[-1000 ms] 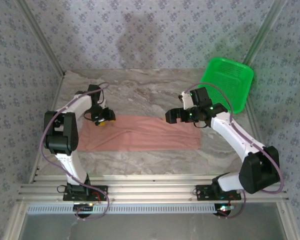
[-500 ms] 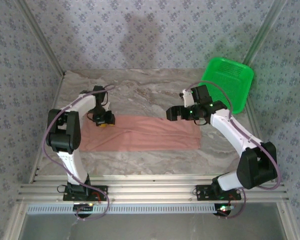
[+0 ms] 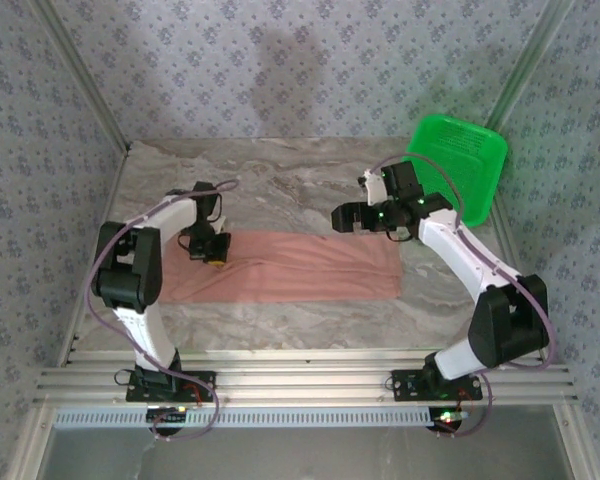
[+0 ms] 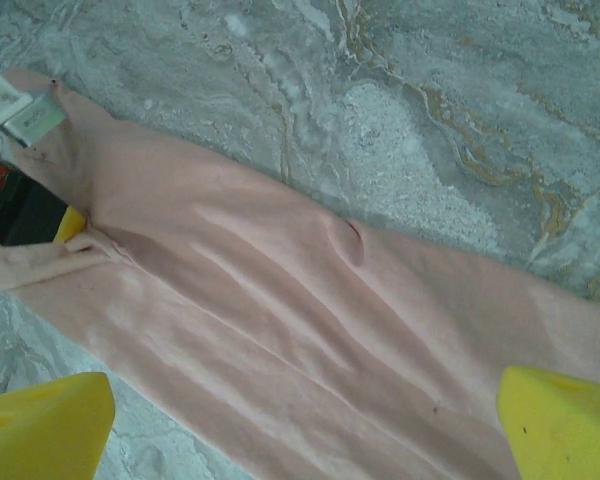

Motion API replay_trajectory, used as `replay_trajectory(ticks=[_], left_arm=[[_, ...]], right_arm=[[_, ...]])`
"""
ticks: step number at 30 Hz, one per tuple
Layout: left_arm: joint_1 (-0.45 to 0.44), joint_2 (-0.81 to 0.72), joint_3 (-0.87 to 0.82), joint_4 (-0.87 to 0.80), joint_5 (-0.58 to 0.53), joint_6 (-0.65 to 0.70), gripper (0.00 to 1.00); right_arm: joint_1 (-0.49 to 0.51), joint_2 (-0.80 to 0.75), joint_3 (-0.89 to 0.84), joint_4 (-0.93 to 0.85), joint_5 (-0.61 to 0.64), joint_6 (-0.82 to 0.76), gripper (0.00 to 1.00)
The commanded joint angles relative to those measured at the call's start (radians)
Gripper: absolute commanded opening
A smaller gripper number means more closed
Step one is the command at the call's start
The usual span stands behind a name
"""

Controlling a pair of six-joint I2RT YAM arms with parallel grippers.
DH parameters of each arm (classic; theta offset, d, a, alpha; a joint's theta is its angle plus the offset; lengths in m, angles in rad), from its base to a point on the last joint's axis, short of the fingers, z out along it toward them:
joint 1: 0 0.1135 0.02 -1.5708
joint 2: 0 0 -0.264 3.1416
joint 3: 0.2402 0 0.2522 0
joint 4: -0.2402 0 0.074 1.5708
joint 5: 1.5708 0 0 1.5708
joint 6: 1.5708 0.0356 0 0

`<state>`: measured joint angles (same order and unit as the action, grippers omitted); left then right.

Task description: Fold and stack the t-shirts

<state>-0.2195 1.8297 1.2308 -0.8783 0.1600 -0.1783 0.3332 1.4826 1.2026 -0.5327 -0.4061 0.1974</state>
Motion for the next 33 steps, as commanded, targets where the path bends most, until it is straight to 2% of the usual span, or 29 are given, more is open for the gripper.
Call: replay_trajectory(ticks=[1, 8, 15, 18, 20, 23, 25, 28, 33], left_arm=[[-0.032, -0.096, -0.031, -0.042, 0.007, -0.034, 0.03], [-0.105, -0.202, -0.129, -0.029, 0.023, -0.144, 0.03], [-0.178, -0.241, -0.184, -0.015, 0.034, -0.220, 0.05], [-0.196, -0.268, -0.218, -0.010, 0.080, -0.259, 0.08], [-0.201, -0.293, -0.246, -0.008, 0.115, -0.284, 0.16], [-0.208, -0.339, -0.278, 0.004, 0.174, -0.320, 0.50], [-0.202, -0.358, -0.263, 0.006, 0.156, -0.338, 0.63], [-0.143, -0.350, -0.196, 0.008, 0.126, -0.393, 0.70], [-0.015, -0.256, -0.077, -0.038, -0.030, -0.492, 0.69]], right_arm=[[-0.007, 0.025, 0.047, 0.000, -0.005, -0.023, 1.00], [-0.013, 0.085, 0.067, -0.003, -0.010, -0.027, 1.00], [-0.016, 0.153, 0.082, -0.004, -0.018, -0.029, 1.00], [-0.016, 0.181, 0.090, -0.012, -0.012, -0.029, 1.00], [-0.017, 0.197, 0.094, -0.024, -0.006, -0.027, 1.00], [-0.018, 0.214, 0.088, -0.032, 0.002, -0.023, 1.00], [-0.020, 0.226, 0.086, -0.033, 0.006, -0.017, 1.00], [-0.020, 0.256, 0.099, -0.046, 0.019, -0.008, 1.00], [-0.014, 0.337, 0.154, -0.131, 0.056, -0.020, 1.00]])
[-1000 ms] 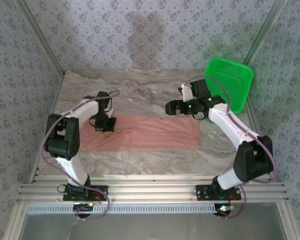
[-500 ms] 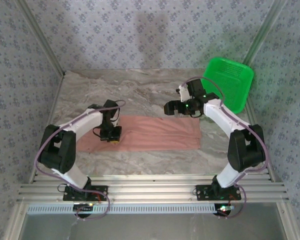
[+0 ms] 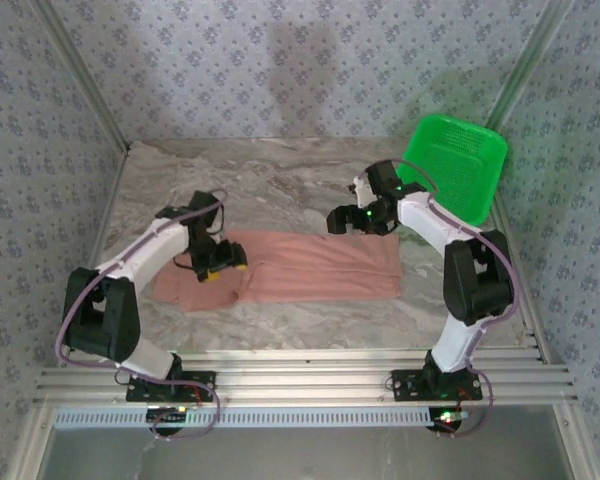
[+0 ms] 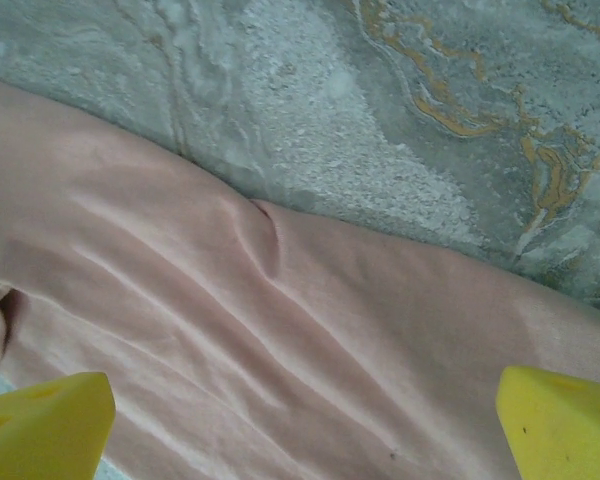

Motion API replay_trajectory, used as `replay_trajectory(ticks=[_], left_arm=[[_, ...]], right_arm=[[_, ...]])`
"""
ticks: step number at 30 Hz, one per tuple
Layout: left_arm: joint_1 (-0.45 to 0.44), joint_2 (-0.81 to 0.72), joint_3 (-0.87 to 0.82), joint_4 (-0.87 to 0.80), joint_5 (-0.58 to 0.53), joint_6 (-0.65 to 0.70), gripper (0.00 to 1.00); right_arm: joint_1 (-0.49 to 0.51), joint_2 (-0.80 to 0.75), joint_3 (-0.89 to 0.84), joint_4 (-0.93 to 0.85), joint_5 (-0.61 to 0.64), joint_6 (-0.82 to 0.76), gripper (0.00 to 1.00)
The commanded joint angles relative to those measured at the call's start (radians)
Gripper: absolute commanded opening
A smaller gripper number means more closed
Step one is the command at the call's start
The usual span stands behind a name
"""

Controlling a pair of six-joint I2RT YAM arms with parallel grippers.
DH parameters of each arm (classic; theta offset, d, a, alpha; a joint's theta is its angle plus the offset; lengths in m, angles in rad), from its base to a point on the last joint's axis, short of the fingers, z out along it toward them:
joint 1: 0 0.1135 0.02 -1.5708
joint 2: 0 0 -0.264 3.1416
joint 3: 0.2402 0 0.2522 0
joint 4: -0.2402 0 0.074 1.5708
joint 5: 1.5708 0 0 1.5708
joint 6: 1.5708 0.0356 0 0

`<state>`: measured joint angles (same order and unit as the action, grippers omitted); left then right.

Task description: Fold and stack the t-shirts

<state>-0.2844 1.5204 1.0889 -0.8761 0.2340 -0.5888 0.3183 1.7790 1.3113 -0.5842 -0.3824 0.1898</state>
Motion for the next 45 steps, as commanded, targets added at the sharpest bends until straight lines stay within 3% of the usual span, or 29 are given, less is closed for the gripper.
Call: replay_trajectory(ticks=[1, 5, 10, 16, 20, 24, 28, 31, 33, 36, 40, 45], left_arm=[[0.070, 0.080, 0.079, -0.066, -0.152, -0.100, 0.68], [0.148, 0.177, 0.055, 0.017, -0.211, -0.146, 0.65], [0.189, 0.307, 0.056, 0.109, -0.228, -0.174, 0.63], [0.250, 0.520, 0.257, 0.147, -0.249, -0.143, 0.59], [0.262, 0.725, 0.562, 0.068, -0.265, -0.075, 0.52], [0.260, 0.914, 0.952, -0.034, -0.241, -0.011, 0.53], [0.263, 1.195, 1.442, -0.175, -0.145, 0.018, 0.53], [0.272, 1.401, 1.791, -0.212, -0.024, -0.031, 0.53], [0.283, 1.435, 1.813, -0.116, 0.047, -0.104, 0.53], [0.292, 1.415, 1.684, 0.143, 0.194, -0.241, 0.54], [0.277, 1.448, 1.739, 0.239, 0.241, -0.295, 0.54], [0.261, 1.476, 1.742, 0.304, 0.269, -0.310, 0.54]], right_arm=[[0.005, 0.056, 0.058, -0.102, 0.055, -0.015, 1.00], [0.007, 0.128, 0.095, -0.228, 0.159, 0.008, 0.98], [0.007, 0.102, 0.016, -0.215, 0.199, 0.032, 0.96], [0.030, 0.132, -0.039, -0.245, 0.203, 0.112, 0.90], [0.057, 0.126, -0.073, -0.241, 0.185, 0.187, 0.89], [0.115, 0.122, -0.077, -0.242, 0.129, 0.273, 0.88], [0.203, 0.134, -0.081, -0.220, 0.032, 0.442, 0.88], [0.264, 0.138, -0.078, -0.172, -0.015, 0.585, 0.88], [0.303, 0.153, -0.074, -0.127, -0.052, 0.666, 0.89], [0.352, 0.189, -0.044, -0.072, -0.106, 0.742, 0.89], [0.425, 0.214, -0.080, 0.179, -0.217, 0.941, 0.88], [0.551, 0.272, -0.008, 0.276, -0.225, 1.024, 0.90]])
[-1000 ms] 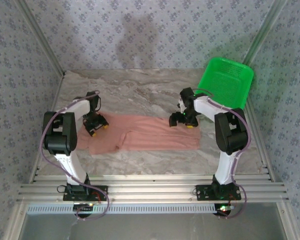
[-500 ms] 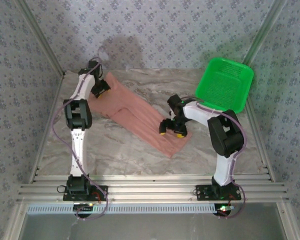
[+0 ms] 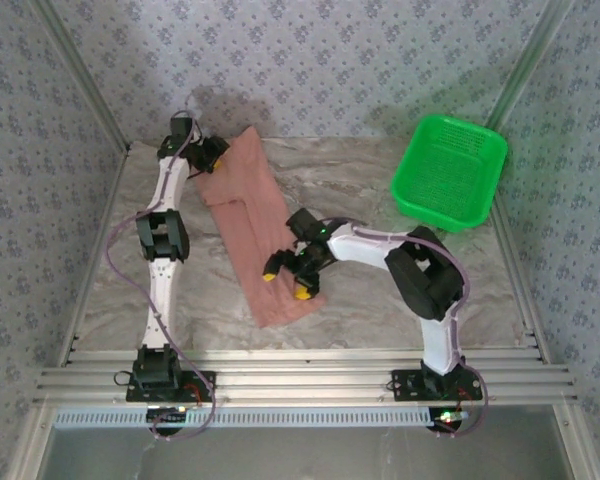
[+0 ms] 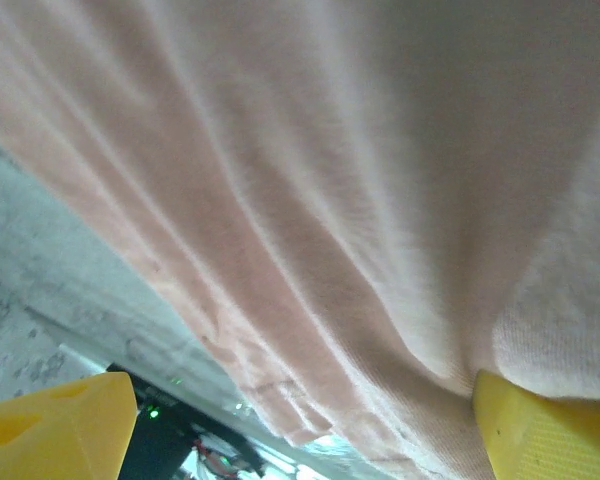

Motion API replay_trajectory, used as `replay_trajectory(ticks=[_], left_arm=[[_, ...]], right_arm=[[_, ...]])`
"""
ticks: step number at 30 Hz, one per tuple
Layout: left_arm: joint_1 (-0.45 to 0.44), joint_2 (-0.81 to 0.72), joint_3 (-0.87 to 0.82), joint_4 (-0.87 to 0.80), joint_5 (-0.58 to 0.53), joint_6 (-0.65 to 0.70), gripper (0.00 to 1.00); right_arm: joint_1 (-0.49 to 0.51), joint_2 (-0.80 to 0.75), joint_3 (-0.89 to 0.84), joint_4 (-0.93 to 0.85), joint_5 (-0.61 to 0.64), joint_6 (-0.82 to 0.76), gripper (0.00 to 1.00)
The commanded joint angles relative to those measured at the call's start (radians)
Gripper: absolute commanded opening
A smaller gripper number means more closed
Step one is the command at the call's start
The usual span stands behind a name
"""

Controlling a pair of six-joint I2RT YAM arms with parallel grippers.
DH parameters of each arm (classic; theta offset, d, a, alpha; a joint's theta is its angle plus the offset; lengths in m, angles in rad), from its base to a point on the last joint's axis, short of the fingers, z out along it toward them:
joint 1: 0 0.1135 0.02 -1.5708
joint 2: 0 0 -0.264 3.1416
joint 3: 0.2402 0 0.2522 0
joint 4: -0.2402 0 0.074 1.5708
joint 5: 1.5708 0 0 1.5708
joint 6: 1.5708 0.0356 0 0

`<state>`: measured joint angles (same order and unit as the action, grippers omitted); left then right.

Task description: Fold and stack the t-shirts

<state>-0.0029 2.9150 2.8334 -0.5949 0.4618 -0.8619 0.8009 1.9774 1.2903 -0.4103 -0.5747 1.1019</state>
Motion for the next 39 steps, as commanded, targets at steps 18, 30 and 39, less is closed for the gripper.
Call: replay_trajectory(ticks=[18, 30, 39], left_arm=[[0.053, -0.577, -0.026, -0.540, 0.032, 0.270, 0.83], [-0.004, -1.703, -1.568, -0.409, 0.022, 0.241, 0.78], [-0.099, -2.086, -2.191, -0.414, -0.008, 0.142, 0.69]], right_arm=[[0.068, -0.367, -0.046, -0.265, 0.128, -0.149, 0.95], [0.034, -0.310, -0.120, -0.182, 0.079, -0.452, 0.83], [0.114, -0.114, -0.070, -0.122, 0.083, -0.433, 0.73]])
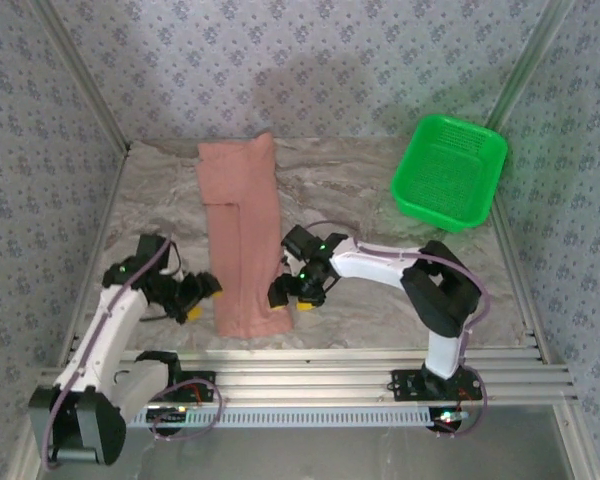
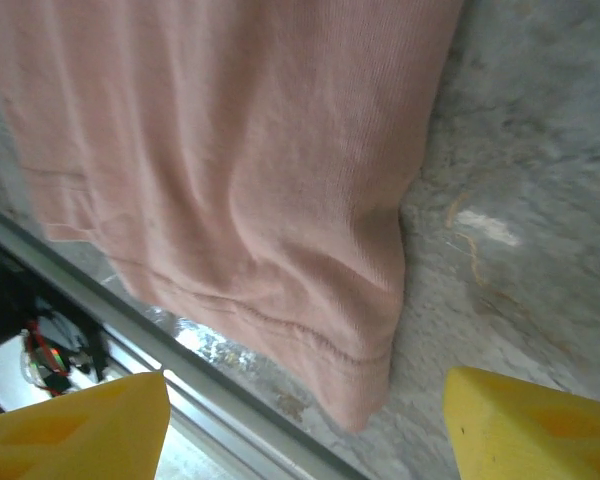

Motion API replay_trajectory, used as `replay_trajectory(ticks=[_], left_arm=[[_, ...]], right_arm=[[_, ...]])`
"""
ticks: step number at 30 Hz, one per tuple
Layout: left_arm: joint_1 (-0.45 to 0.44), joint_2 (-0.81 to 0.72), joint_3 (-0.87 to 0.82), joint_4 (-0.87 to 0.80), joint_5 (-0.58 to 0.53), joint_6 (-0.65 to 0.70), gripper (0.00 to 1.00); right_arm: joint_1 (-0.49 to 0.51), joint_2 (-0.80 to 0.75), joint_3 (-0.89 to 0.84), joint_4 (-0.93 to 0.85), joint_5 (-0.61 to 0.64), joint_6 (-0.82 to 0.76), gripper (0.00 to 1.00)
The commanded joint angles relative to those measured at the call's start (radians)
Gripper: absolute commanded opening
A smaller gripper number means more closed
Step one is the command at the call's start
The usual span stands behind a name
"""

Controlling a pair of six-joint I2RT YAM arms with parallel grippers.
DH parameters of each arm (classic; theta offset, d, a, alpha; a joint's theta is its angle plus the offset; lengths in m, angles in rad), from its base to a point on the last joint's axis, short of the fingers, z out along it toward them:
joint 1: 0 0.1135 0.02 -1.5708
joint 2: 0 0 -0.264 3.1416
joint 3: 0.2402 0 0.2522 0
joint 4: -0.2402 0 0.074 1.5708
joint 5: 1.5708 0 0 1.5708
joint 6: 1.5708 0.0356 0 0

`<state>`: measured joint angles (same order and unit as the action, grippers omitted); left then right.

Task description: Fold and stack the t-shirts

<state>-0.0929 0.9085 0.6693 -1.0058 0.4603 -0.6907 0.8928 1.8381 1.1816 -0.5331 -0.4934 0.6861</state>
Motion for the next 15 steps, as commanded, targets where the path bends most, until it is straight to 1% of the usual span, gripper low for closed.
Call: replay_trajectory(ticks=[1, 3, 10, 13, 15], left_arm=[[-0.011, -0.104, -0.062, 0.007, 0.002, -0.042, 0.69], [-0.040, -0.120, -0.096, 0.056, 0.010, -0.084, 0.68], [-0.112, -0.036, -0.130, 0.151, -0.007, -0.133, 0.67], [-0.151, -0.005, -0.151, 0.182, -0.047, -0.166, 0.65], [-0.164, 0.018, -0.174, 0.223, -0.052, -0.188, 0.64]], right_arm=[[0.028, 0.033, 0.041, 0.006, 0.006, -0.011, 0.73], [0.039, 0.046, 0.041, 0.013, 0.014, 0.005, 0.72], [0.067, 0.070, 0.046, 0.012, 0.036, 0.030, 0.71], [0.081, 0.085, 0.061, 0.009, 0.037, 0.035, 0.71], [0.089, 0.099, 0.066, 0.012, 0.036, 0.041, 0.71]])
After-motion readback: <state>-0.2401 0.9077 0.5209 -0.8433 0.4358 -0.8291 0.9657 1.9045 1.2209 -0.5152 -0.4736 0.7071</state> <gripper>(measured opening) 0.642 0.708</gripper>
